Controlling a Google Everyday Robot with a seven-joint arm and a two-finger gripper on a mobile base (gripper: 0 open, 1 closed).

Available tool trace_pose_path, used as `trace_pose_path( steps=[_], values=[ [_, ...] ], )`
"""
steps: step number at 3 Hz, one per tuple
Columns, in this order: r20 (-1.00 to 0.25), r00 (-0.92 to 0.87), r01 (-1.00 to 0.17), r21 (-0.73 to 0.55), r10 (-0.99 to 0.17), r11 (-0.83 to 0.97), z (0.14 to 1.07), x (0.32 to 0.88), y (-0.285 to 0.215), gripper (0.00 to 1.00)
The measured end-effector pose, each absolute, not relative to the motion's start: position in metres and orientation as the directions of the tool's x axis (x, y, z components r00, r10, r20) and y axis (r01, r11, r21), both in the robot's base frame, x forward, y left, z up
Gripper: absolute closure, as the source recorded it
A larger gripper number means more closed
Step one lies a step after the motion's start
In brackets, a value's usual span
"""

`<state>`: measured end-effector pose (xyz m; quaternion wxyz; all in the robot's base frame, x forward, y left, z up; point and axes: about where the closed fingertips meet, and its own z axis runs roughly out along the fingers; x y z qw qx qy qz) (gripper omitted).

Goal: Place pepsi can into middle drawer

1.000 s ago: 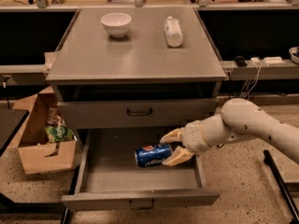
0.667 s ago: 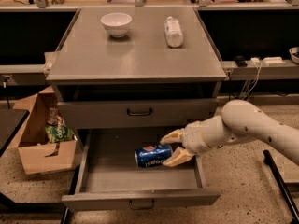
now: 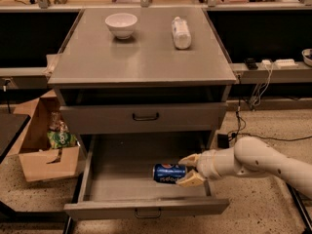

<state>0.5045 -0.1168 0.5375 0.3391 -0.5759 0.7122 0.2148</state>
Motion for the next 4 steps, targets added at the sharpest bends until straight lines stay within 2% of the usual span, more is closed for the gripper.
trace_pose_path(
  steps=[2, 3, 4],
  values=[
    [-0.734, -0.222, -0.928, -0.043, -0.642, 0.370, 0.461, 0.539, -0.148, 1.00],
    [-0.735, -0.224, -0.923, -0.050, -0.640, 0.381, 0.447, 0.565, -0.155, 0.84],
    [-0.737, -0.219, -0.923, -0.056, -0.639, 0.381, 0.440, 0.583, -0.158, 0.61]
  ],
)
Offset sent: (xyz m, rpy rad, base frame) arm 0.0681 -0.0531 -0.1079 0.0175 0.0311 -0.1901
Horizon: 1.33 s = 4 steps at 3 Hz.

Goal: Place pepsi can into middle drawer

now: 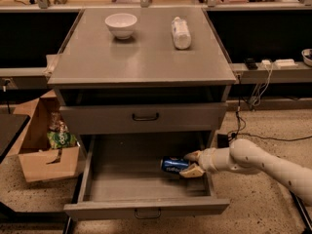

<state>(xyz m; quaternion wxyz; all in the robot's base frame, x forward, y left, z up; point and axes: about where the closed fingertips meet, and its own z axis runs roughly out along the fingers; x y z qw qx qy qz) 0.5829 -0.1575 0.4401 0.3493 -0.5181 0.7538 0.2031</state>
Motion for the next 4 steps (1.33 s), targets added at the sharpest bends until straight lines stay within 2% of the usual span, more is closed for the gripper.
trace_pose_path(
  steps=[2, 3, 4],
  values=[
    [-0.738, -0.218, -0.923, -0.057, -0.639, 0.381, 0.4391, 0.5859, -0.1579, 0.15],
    [-0.738, -0.218, -0.923, -0.057, -0.639, 0.381, 0.4391, 0.5858, -0.1578, 0.00],
    [-0.738, -0.218, -0.923, -0.057, -0.639, 0.381, 0.4391, 0.5858, -0.1578, 0.00]
  ],
)
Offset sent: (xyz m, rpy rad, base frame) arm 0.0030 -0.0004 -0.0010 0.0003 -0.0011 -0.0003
